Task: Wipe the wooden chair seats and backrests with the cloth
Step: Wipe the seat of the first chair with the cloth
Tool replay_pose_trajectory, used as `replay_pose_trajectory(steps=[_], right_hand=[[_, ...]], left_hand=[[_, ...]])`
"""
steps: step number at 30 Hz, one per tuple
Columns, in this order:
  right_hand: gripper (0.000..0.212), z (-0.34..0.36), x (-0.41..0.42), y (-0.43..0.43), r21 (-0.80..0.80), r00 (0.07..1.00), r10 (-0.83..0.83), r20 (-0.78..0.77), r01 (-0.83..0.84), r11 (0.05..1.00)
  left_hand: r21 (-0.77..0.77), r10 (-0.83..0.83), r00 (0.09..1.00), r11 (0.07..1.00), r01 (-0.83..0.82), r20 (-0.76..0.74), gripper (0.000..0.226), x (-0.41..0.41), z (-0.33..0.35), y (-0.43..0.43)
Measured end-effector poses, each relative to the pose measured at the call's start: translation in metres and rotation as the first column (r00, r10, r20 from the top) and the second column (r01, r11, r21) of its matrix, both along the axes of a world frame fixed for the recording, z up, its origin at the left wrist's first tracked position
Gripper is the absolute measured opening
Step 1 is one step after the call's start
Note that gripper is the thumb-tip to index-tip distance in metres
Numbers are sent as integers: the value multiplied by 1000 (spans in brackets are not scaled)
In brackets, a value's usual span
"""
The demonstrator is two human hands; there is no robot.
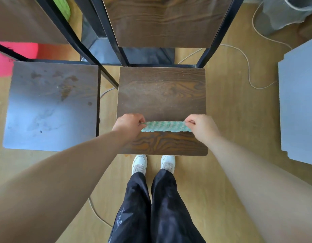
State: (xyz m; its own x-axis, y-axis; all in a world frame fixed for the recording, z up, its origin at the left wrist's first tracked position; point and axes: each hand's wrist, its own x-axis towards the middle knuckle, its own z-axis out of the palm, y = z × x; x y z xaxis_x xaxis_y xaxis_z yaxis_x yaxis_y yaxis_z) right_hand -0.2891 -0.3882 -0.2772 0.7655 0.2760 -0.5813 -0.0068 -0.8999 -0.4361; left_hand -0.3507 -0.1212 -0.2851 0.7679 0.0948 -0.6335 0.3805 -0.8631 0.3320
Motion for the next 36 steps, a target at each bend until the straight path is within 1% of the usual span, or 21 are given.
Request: replay_pose_trajectory(steps=[4,9,14,18,22,25,29,33,36], right_hand=[[19,-25,15,5,18,998,12,58,-13,1000],[16,-52,46,14,1,992,6,127,-7,1000],[14,-64,70,24,16,973,-69,220,67,998],[15,-72,74,29,16,955,-106,278,105,994],[15,-78,73,31,18,949,-137,284,138,990],[20,-79,69,31,34,942,-181,283,179,983],[26,-81,55,28,39,905,-312,289,314,949],[30,-83,34,29,23,868,-407,285,418,908],[32,-87,19,35,-18,852,-457,257,477,879]], left_hand=[[21,-15,1000,1000,15,6,17,13,-26,4],[35,1,997,999,-3,79,18,42,-50,8],[92,-44,978,995,25,206,20,68,-65,11],[140,-76,969,989,43,237,23,76,-70,12],[169,-88,965,985,46,249,26,75,-75,12],[187,-88,957,982,36,275,27,71,-79,12],[275,-117,945,961,31,304,35,63,-80,11],[392,-251,921,912,122,299,45,50,-77,9],[433,-324,904,883,182,279,54,36,-76,10]])
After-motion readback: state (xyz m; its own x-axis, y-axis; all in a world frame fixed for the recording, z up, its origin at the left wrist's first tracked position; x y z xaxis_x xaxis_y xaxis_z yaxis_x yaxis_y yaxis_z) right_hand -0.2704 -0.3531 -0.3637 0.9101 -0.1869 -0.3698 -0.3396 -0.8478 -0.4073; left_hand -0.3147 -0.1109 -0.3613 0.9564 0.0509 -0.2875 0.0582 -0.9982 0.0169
